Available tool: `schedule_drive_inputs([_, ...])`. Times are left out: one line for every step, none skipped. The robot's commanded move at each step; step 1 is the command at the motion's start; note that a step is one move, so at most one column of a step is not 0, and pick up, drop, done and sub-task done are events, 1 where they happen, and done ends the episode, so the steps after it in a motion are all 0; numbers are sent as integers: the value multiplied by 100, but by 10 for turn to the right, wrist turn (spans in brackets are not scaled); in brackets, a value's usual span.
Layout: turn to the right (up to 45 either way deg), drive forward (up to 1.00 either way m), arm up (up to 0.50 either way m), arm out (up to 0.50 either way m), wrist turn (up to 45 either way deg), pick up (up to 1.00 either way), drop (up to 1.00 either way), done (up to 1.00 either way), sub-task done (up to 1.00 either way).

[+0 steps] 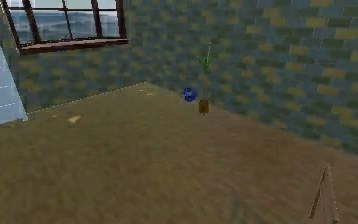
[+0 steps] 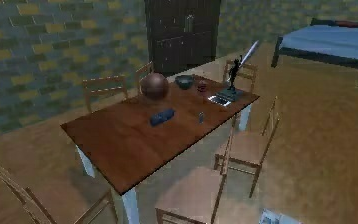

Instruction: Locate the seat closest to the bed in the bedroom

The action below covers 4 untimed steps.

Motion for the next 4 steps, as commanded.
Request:
schedule_drive_inputs([0, 95, 0, 0, 0, 0, 0, 0, 0])
schedule_drive_inputs([450, 0, 0, 0, 0, 0, 0, 0, 0])
schedule_drive_inputs([60, 0, 0, 0, 0, 0, 0, 0, 0])
schedule_drive_inputs([0, 55, 0, 0, 0, 0, 0, 0, 0])
